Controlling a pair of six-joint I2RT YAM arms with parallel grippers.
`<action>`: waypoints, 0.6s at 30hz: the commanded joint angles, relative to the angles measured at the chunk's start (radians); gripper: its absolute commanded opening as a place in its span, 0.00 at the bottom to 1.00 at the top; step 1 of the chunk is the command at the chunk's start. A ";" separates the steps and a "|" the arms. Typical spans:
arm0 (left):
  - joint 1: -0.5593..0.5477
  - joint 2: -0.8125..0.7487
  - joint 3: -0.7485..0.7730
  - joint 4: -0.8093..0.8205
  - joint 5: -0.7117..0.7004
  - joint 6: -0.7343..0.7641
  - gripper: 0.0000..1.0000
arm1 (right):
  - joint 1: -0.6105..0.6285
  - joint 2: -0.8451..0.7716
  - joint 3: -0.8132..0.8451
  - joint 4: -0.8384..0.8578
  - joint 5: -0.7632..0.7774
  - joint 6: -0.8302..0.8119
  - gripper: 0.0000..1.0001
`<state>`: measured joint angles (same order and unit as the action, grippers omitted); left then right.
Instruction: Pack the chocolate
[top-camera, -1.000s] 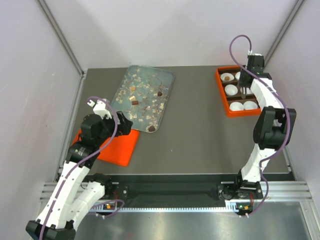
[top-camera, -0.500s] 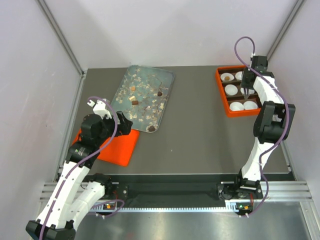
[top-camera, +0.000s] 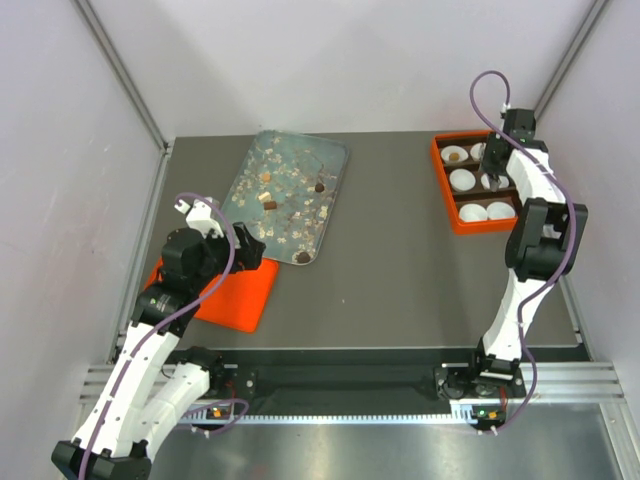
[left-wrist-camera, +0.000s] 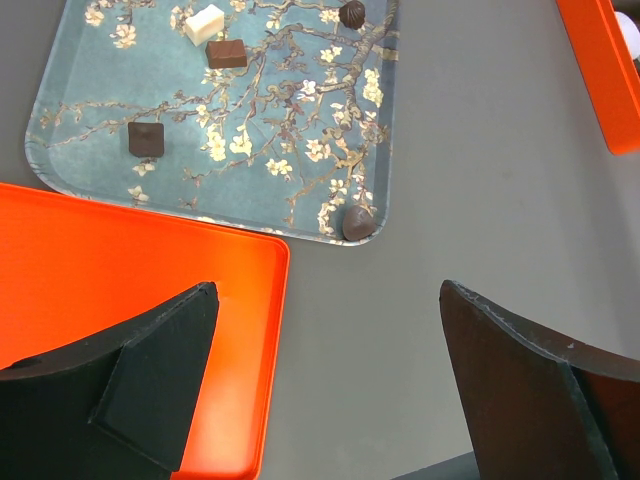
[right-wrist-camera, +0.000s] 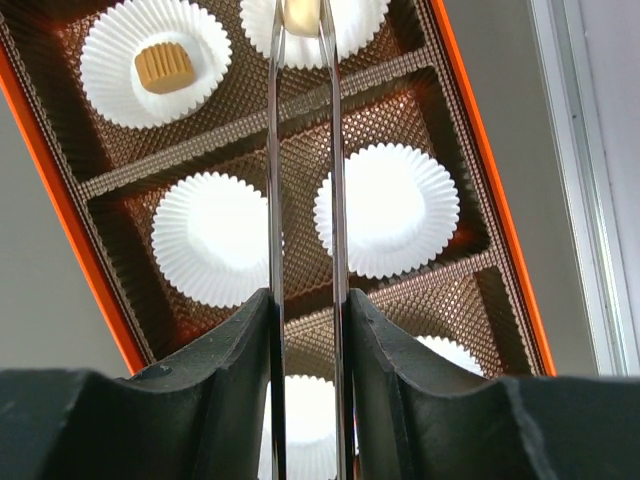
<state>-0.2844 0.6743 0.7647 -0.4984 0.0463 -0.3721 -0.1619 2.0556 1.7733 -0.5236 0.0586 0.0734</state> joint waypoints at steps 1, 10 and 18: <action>-0.002 -0.007 -0.002 0.012 -0.005 0.002 0.97 | -0.016 0.008 0.064 0.024 -0.003 0.006 0.34; -0.002 -0.004 -0.002 0.014 -0.005 0.004 0.97 | -0.016 0.008 0.087 0.020 0.026 -0.004 0.40; -0.002 -0.002 -0.001 0.014 -0.003 0.005 0.97 | -0.016 -0.014 0.103 0.013 0.017 0.003 0.40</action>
<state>-0.2840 0.6746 0.7647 -0.4984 0.0463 -0.3717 -0.1623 2.0678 1.8187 -0.5369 0.0700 0.0719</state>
